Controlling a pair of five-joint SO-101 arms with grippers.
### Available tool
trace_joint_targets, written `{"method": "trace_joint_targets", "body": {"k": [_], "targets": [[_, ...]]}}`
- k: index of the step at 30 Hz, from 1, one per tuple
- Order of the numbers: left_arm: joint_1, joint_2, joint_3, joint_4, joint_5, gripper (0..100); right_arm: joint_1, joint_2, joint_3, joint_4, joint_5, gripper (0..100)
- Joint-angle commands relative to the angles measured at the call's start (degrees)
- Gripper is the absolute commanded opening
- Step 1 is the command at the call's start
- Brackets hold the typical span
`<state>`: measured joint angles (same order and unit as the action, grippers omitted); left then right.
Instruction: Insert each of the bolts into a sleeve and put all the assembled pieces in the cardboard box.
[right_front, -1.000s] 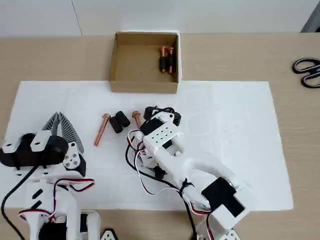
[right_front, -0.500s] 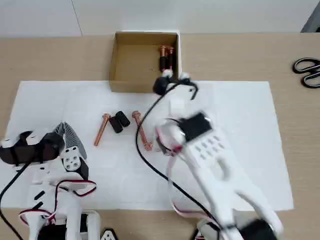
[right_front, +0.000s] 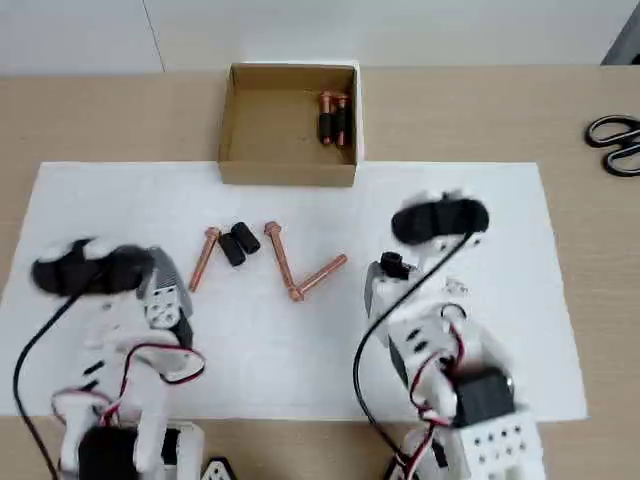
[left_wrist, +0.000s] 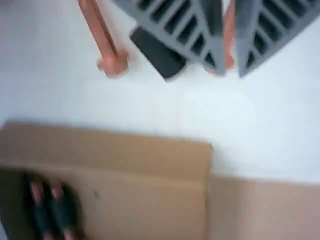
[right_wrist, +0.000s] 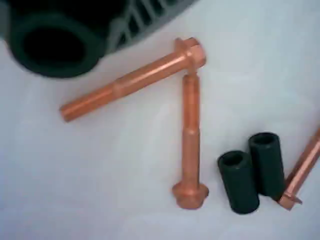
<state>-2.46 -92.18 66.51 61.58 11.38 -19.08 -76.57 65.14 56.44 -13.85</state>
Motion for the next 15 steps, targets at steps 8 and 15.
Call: {"method": "trace_joint_targets", "body": {"k": [8, 15], "targets": [[6.2, 36.7, -27.1, 4.9, 0.6, 1, 0.7, -18.2, 11.6, -3.6, 2.4, 0.4], [6.2, 60.6, -45.3, 14.3, 0.6, 1, 0.8, -27.7, 17.2, -3.6, 11.1, 0.4]]}}
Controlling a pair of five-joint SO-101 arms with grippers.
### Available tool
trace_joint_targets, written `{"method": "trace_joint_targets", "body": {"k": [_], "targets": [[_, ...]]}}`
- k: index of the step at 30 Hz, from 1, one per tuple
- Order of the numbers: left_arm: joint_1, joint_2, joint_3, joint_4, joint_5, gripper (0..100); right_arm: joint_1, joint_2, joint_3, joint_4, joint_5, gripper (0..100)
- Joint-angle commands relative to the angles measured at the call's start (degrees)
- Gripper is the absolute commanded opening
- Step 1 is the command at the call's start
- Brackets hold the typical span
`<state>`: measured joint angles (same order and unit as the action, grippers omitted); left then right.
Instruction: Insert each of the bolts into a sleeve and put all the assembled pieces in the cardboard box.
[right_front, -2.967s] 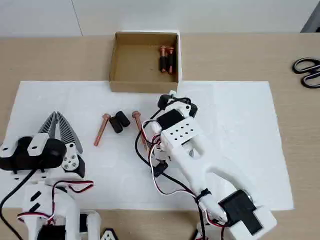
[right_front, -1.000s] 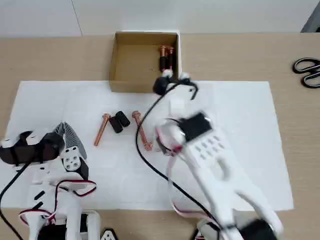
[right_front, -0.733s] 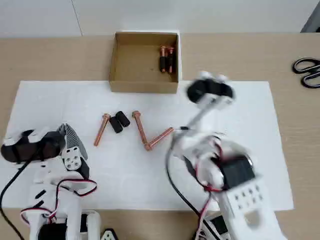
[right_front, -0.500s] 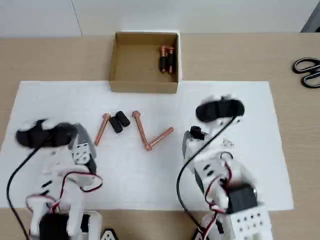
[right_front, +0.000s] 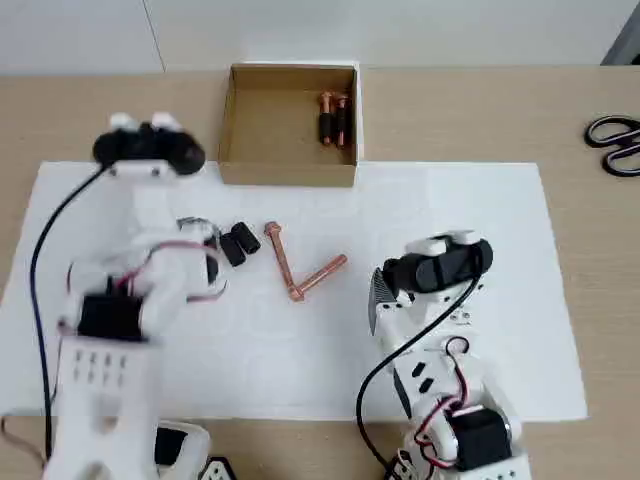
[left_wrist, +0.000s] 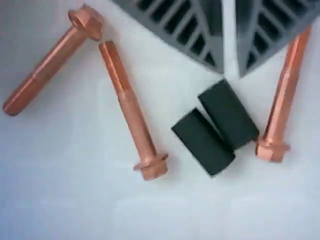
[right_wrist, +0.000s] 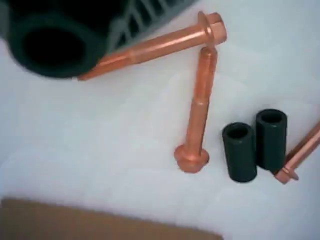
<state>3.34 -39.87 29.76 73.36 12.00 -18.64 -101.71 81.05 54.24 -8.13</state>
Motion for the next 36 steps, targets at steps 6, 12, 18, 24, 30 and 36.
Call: {"method": "trace_joint_targets", "body": {"k": [6, 12, 18, 24, 30, 36], "targets": [[-1.8, 22.2, -20.3, 3.1, 0.0, 1, 0.4, -2.2, 3.8, -4.8, 10.3, 0.4], [-7.1, 30.6, -24.3, 3.1, -0.2, 1, 0.4, -2.2, 9.9, -6.8, 10.3, 0.4], [-6.3, 38.4, -24.6, 7.6, -0.8, 1, 0.4, -2.2, 10.5, -15.5, 10.5, 0.4], [-5.2, 46.9, -27.9, 16.7, -15.7, 1, 0.4, -2.2, 10.7, -16.1, 10.5, 0.4], [-5.0, 53.5, -37.8, 25.3, -21.1, 3, 0.4, -2.2, 10.7, -16.1, 10.5, 0.4], [-4.7, 57.0, -42.8, 25.5, -19.4, 12, 0.5, -2.2, 10.7, -16.1, 10.4, 0.4]]}}
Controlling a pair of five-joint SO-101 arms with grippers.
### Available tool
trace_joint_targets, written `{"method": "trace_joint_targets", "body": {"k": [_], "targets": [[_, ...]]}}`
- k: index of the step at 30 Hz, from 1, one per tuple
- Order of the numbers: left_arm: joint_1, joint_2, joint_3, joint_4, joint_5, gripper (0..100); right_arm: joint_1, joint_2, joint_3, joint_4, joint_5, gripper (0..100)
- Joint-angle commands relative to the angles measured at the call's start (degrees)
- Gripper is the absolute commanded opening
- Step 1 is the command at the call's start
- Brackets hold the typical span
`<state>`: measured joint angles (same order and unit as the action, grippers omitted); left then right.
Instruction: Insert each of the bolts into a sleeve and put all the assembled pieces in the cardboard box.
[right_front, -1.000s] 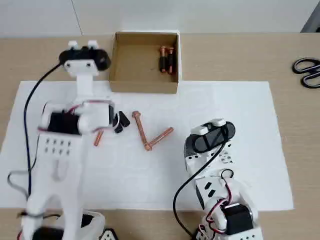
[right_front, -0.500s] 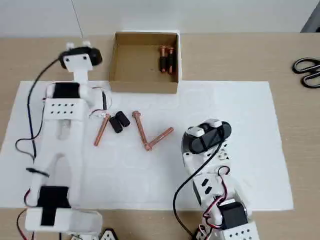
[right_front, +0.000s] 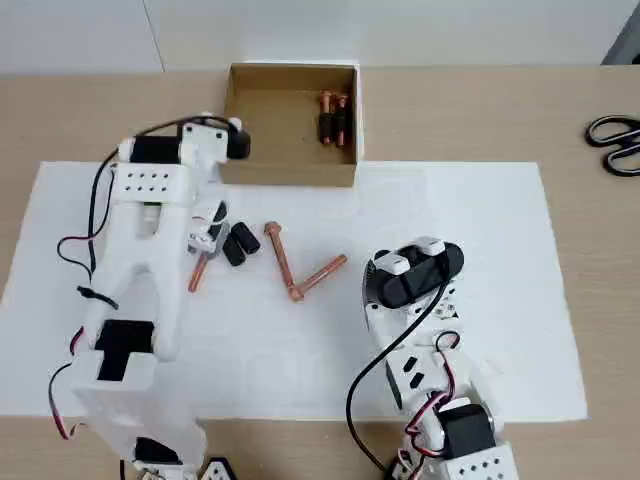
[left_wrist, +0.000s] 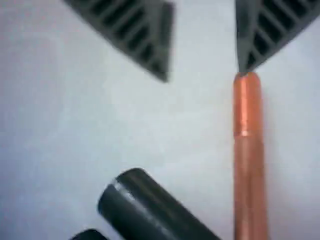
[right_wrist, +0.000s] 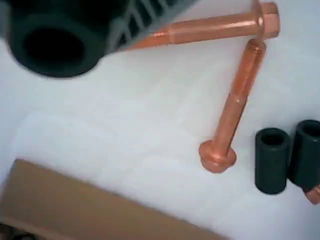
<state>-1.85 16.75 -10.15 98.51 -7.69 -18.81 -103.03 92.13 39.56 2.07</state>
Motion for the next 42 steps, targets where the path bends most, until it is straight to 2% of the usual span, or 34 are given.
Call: {"method": "trace_joint_targets", "body": {"k": [1, 6, 10, 15, 27, 36, 42], "targets": [[0.4, 1.0, -2.9, 0.3, 0.3, 12, 0.7, -0.8, -0.4, -1.5, 0.2, 0.4], [0.0, 4.7, -2.9, 0.0, 0.2, 12, 0.7, -0.8, -0.4, -1.5, 0.2, 0.4], [-0.1, 6.6, -2.9, -3.2, 0.4, 12, 0.7, -0.8, -0.4, -1.5, 0.2, 0.4], [0.0, 6.9, -2.9, -5.8, 2.7, 12, 0.7, -0.8, 1.6, -1.5, 0.2, 0.4], [-0.1, 6.9, -2.9, -10.6, 2.7, 12, 0.7, -0.8, 3.4, -1.5, 0.2, 0.4], [-0.4, 6.9, -2.6, -10.3, 2.5, 12, 0.7, -0.8, 3.1, -1.5, 0.2, 0.4], [-3.8, 6.9, -2.6, -10.2, 2.6, 12, 0.7, -0.8, 2.9, -1.5, 0.2, 0.4]]}}
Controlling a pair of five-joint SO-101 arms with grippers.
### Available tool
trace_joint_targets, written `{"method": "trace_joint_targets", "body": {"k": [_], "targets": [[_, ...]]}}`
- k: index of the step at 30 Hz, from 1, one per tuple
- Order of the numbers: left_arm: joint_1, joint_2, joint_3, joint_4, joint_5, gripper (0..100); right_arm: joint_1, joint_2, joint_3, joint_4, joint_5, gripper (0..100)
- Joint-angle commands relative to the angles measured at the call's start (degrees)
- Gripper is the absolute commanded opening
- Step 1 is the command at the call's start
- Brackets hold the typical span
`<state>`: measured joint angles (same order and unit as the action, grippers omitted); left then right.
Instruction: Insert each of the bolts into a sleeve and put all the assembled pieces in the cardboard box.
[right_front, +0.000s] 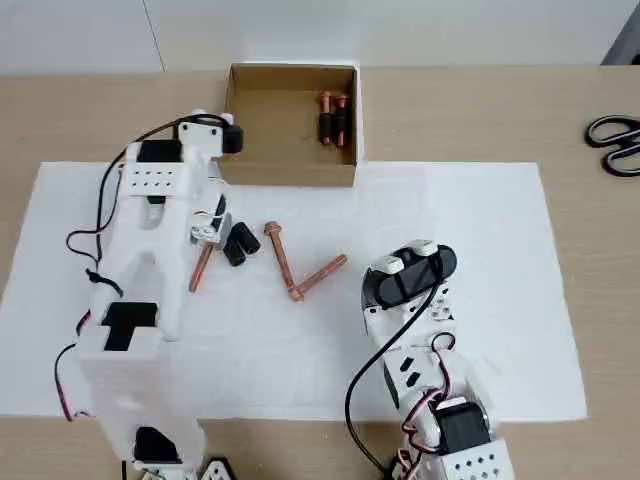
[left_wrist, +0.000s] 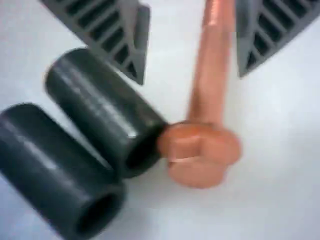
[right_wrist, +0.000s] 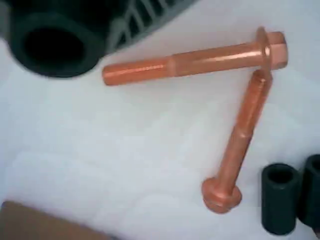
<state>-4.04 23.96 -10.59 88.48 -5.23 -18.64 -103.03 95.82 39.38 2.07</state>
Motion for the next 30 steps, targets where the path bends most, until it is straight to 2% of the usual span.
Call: {"method": "trace_joint_targets", "body": {"k": [1, 8, 13, 19, 22, 24, 30], "targets": [[-2.0, -0.3, -2.2, -0.2, 0.2, 12, 0.5, -0.8, -0.8, -1.3, 0.2, 0.4], [-1.1, -0.2, -2.1, -0.3, -0.1, 12, 0.5, -0.8, -0.8, -1.3, 0.2, 0.4], [1.1, 4.9, -2.2, -0.6, 0.0, 12, 0.5, -0.8, -0.8, -1.3, 0.2, 0.4], [-1.5, 9.5, -2.4, -3.7, 0.2, 12, 0.5, -0.8, -0.8, -1.3, 0.2, 0.4], [-2.2, 9.3, -2.9, -4.6, 0.1, 6, 0.5, -0.8, -0.8, -1.3, 0.2, 0.4], [-2.1, 9.3, -4.7, -3.4, -0.1, 0, 0.5, -0.8, -0.8, -1.3, 0.2, 0.4], [-1.4, 9.3, -11.0, 4.5, 0.1, 0, 0.5, -0.8, -0.8, -1.3, 0.2, 0.4]]}}
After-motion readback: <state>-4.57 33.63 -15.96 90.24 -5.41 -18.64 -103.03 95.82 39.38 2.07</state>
